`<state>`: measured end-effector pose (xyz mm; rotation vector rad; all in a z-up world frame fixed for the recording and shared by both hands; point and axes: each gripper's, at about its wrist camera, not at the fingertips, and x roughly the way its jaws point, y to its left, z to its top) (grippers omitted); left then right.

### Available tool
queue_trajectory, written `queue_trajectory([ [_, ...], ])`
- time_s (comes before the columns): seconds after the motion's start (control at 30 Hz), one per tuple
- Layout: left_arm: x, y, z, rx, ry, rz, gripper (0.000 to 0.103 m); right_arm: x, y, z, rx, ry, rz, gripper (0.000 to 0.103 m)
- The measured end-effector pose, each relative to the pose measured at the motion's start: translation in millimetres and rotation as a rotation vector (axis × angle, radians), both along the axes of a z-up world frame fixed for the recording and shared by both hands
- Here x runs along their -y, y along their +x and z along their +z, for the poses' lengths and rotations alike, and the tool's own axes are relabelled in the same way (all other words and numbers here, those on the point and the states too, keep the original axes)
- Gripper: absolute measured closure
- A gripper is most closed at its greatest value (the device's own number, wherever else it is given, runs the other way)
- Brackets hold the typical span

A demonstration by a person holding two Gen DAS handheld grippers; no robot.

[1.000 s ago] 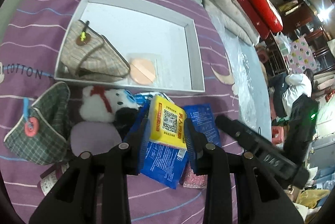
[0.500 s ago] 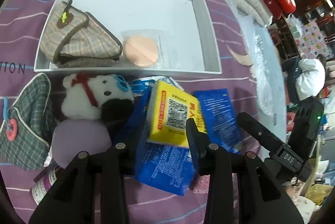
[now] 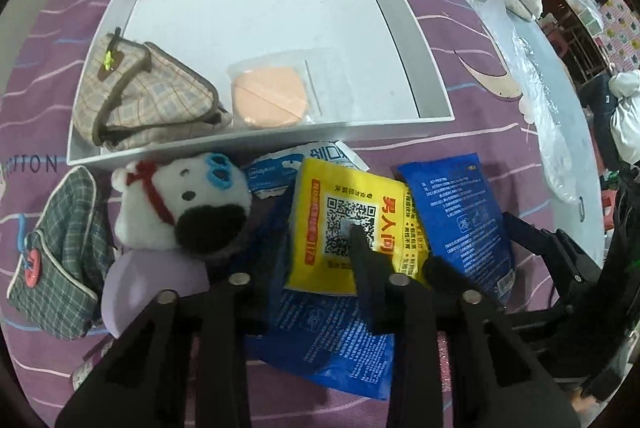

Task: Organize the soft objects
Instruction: 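Grasp the yellow packet with the left gripper while the right grasps the blue packet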

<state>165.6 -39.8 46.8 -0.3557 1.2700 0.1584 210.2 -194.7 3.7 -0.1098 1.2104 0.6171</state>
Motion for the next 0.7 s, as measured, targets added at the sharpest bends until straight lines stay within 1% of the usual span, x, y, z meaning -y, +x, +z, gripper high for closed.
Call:
queue_trajectory([
  [0.07,-0.4,-0.2,0.4,0.002,0.002,0.000,0.081,-7.3,-3.2,-3.1,0.012,-0.041,0.018,0.000],
  [0.17,-3.5,-2.0,4.0,0.014,-0.006,0.002,0.085,-14.3,-5.2,-5.7,0.007,-0.050,0.027,0.000],
  [0.47,-6.6,-9.8,17.8,0.055,-0.015,0.006,0.088,-14.8,-0.6,-5.8,-0.019,-0.046,0.001,0.000],
  [0.57,-12.5,-13.8,23.3,0.072,-0.023,0.016,0.089,-8.7,0.9,-4.9,-0.022,-0.039,-0.013,0.004],
  [0.67,-16.2,-16.0,27.1,0.084,-0.031,0.029,0.089,-1.7,4.7,-2.9,-0.037,-0.009,-0.041,0.009],
  [0.7,-18.2,-16.7,28.0,0.087,-0.035,0.033,0.089,0.3,5.1,-2.3,-0.040,-0.004,-0.049,0.013],
])
